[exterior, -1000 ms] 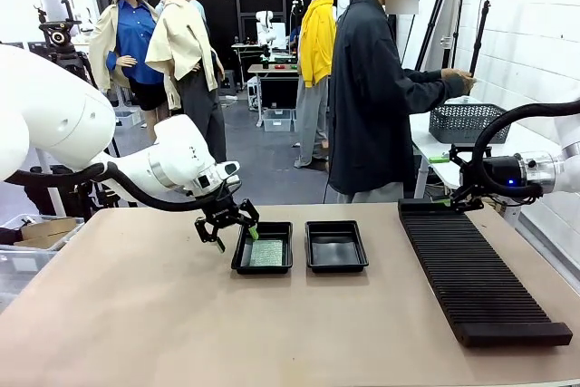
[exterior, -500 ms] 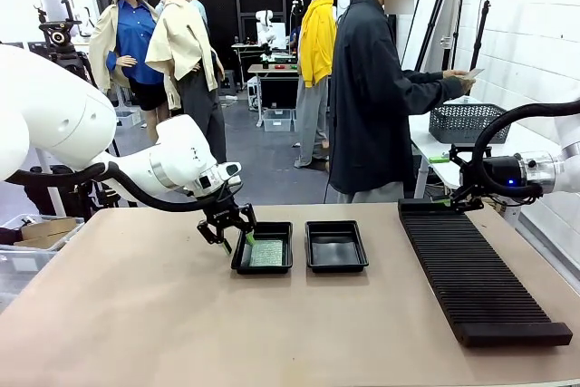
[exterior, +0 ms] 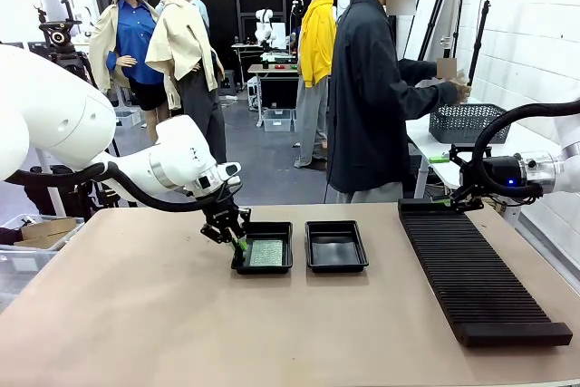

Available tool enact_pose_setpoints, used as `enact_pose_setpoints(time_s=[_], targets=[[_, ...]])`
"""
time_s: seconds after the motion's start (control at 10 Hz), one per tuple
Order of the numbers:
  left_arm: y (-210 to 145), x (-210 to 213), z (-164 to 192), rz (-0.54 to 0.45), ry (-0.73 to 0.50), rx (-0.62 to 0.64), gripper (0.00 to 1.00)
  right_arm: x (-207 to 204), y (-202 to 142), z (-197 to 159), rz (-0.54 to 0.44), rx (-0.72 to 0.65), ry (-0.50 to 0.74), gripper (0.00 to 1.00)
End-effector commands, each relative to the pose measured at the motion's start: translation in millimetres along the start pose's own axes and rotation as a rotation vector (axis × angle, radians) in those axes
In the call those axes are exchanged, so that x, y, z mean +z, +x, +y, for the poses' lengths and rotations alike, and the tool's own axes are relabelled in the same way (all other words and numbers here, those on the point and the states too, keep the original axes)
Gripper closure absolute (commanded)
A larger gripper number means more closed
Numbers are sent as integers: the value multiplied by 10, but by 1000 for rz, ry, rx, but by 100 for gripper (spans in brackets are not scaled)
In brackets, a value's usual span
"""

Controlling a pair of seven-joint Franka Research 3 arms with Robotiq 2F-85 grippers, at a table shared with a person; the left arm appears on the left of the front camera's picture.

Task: Inspect and transfer BCBs to ESD trays.
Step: Pick up the ESD tray and place it on the left side of the table.

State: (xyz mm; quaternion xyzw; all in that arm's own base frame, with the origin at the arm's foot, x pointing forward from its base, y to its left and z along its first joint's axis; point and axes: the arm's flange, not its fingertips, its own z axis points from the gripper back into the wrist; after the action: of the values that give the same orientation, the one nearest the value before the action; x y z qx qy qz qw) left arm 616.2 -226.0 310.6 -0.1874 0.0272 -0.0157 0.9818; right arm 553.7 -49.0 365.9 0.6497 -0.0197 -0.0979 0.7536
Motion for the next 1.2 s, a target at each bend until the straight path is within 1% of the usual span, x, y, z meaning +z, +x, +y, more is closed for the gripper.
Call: enact_pose_setpoints(time_s=[0.0,0.1,0.2,0.9,1.1], targets=[[-19,13,11,2,20,26,100,-4,-7,7,-7,0,-6,0],[-18,10,16,2,12,29,100,-4,-7,7,-7,0,-6,0],[0,0,2,0,0,0,100,-4,-7,7,-7,0,-6,0],[-1,-5,-2,1,-1,0,100,-4,-7,7,-7,0,-6,0],[-131,144,106,-5,20,-4,100,-4,-7,7,-7,0,-6,0]])
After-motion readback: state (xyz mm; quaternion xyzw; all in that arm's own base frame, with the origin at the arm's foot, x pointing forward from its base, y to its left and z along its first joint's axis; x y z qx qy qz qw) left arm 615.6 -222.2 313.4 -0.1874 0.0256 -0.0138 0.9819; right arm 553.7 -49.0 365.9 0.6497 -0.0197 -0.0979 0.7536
